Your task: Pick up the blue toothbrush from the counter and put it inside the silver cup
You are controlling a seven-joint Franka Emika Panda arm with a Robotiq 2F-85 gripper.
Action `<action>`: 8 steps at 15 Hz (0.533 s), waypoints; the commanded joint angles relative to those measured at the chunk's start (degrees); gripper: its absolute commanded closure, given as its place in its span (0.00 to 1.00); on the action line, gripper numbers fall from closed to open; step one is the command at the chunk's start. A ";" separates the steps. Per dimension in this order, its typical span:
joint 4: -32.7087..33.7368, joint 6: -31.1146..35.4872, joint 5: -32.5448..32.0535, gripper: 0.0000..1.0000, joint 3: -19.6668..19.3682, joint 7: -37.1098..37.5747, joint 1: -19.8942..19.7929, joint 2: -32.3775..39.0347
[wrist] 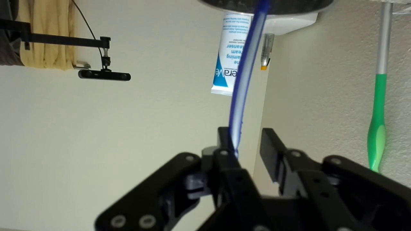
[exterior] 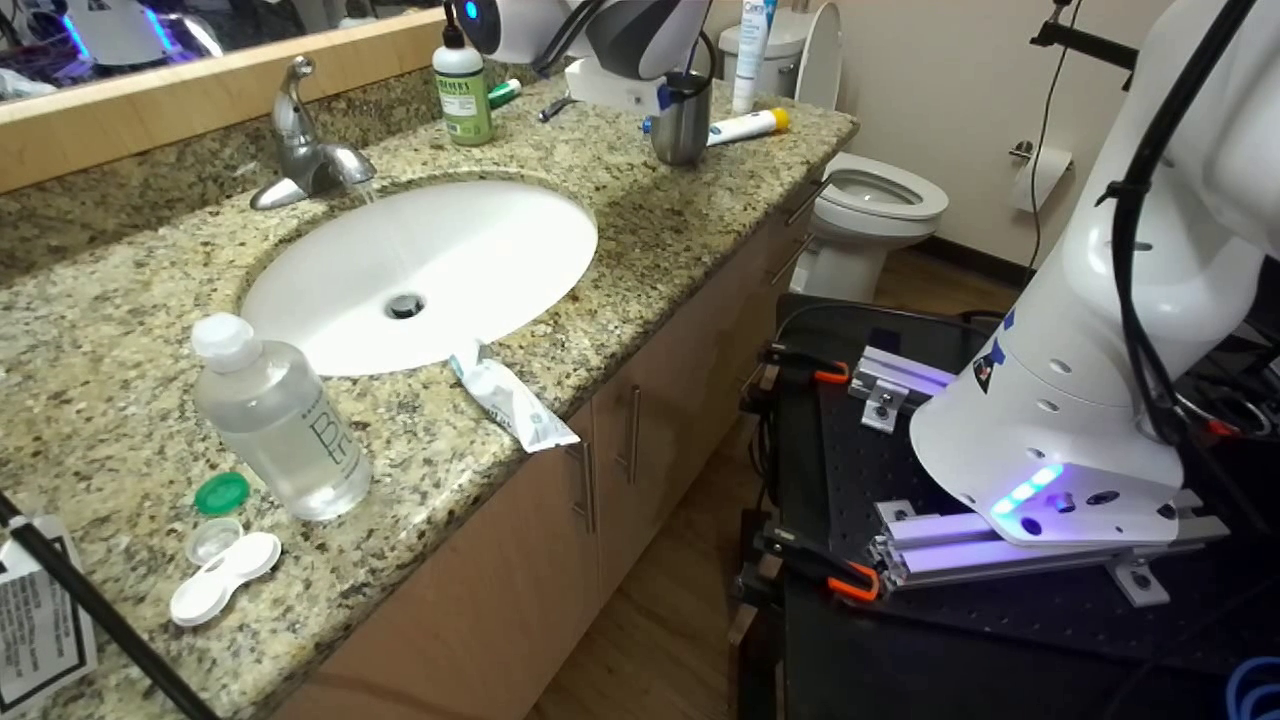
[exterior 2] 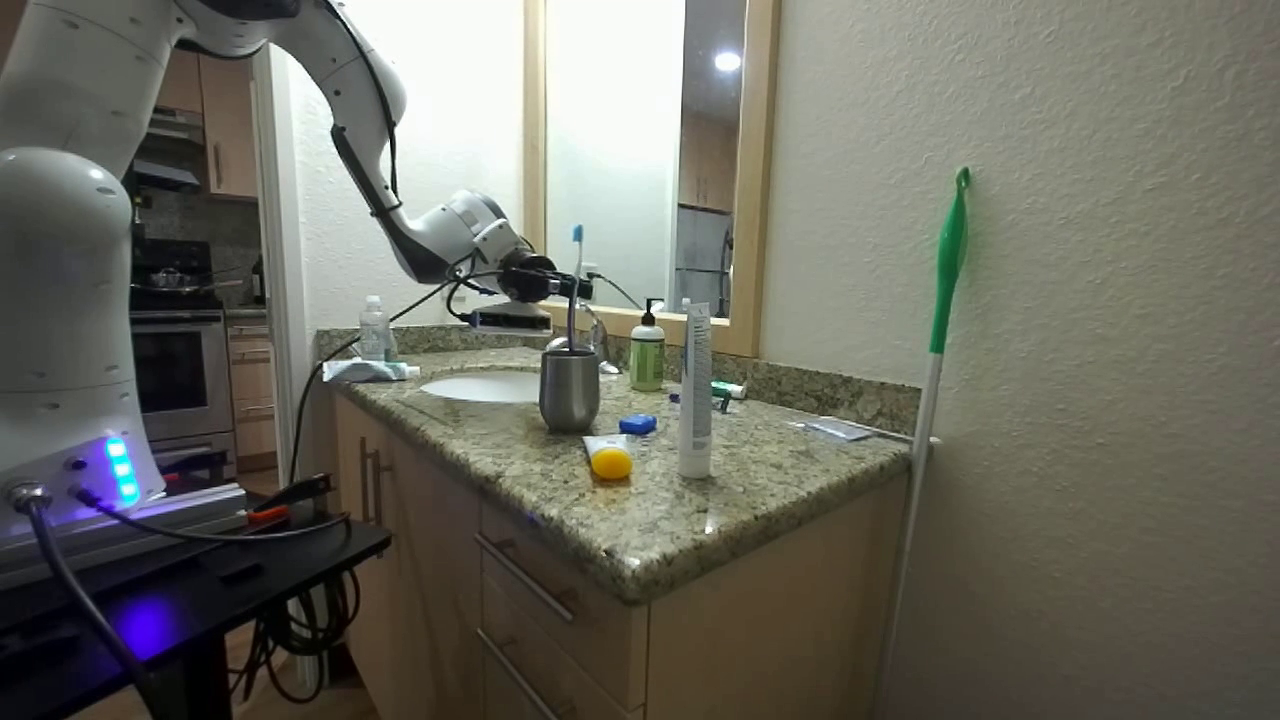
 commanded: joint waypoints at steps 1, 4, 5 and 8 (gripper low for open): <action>1.10 1.16 0.29 0.38 0.84 -0.75 -1.39 0.59; 1.01 0.76 0.68 0.16 0.83 -1.39 -1.34 0.18; 1.07 0.64 0.80 0.10 0.81 -1.45 -1.35 0.11; 1.48 0.37 1.43 0.00 0.71 -2.49 -1.53 -0.01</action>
